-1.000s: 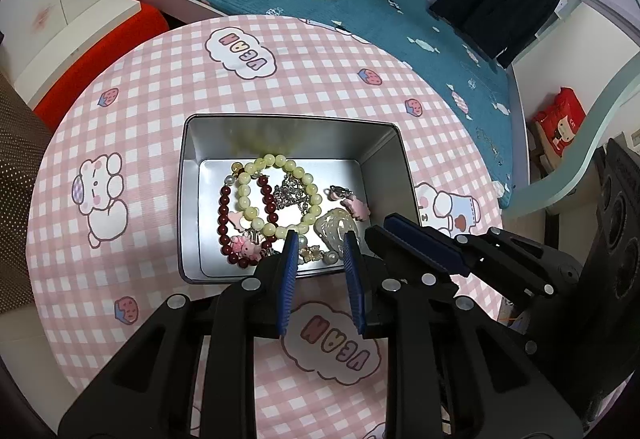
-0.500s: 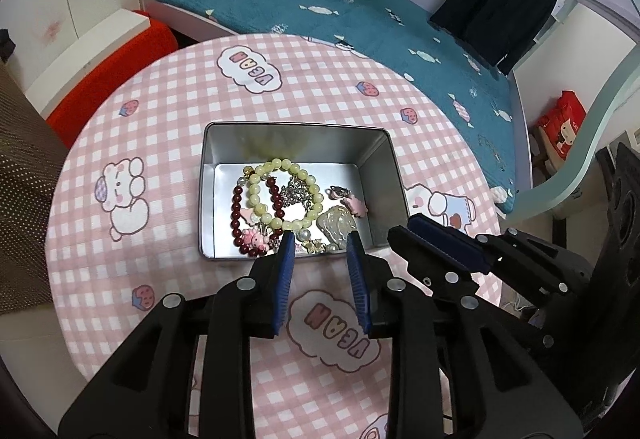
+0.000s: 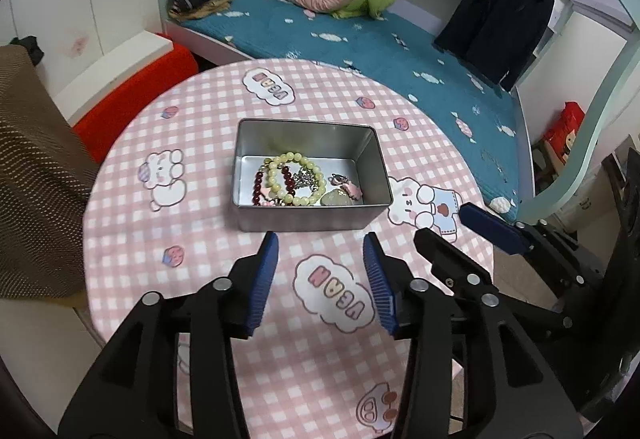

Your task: Organize jewelry

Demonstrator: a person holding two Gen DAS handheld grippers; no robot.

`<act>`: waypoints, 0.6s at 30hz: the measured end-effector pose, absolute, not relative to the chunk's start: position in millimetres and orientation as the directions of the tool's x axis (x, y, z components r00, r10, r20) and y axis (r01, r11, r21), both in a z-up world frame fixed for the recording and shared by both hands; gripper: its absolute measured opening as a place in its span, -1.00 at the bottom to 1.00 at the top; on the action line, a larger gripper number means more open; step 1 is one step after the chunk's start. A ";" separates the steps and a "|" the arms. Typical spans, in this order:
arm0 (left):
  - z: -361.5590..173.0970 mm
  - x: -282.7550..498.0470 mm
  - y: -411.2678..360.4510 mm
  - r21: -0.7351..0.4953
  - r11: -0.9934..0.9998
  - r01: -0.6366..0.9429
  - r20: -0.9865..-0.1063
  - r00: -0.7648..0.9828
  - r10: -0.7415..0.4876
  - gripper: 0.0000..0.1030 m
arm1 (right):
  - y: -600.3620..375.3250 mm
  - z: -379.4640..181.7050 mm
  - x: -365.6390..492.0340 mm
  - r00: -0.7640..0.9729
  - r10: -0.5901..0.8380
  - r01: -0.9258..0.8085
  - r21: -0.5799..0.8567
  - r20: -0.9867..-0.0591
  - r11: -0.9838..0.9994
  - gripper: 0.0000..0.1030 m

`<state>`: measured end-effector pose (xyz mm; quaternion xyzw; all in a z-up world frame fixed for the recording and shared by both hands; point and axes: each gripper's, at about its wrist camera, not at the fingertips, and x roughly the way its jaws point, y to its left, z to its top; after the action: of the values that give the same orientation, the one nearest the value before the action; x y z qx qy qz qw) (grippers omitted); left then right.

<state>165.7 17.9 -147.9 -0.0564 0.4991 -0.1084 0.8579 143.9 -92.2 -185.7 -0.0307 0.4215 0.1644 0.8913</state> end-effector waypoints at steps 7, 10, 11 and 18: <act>-122.3 134.1 22.1 -0.169 0.977 0.129 -0.810 0.547 -0.213 -0.05 | -103.8 -163.9 112.4 0.640 0.275 -0.309 0.088 -0.718 0.947 0.09; -110.5 122.7 21.7 -0.163 0.979 0.125 -0.790 0.578 -0.205 0.02 | -112.9 -151.8 101.9 0.672 0.267 -0.295 0.082 -0.691 0.952 0.15; -107.4 120.5 21.4 -0.160 0.979 0.125 -0.784 0.586 -0.203 0.08 | -116.8 -147.1 99.3 0.682 0.266 -0.286 0.086 -0.681 0.954 0.17; -73.7 99.6 12.2 -0.124 0.984 0.126 -0.725 0.666 -0.176 0.10 | -137.2 -112.6 83.4 0.765 0.238 -0.238 0.081 -0.598 0.968 0.37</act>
<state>99.6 12.2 -73.7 -0.0316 0.4002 -0.0828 0.9121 83.4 -137.2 -112.6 0.0002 0.3184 0.1268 0.9394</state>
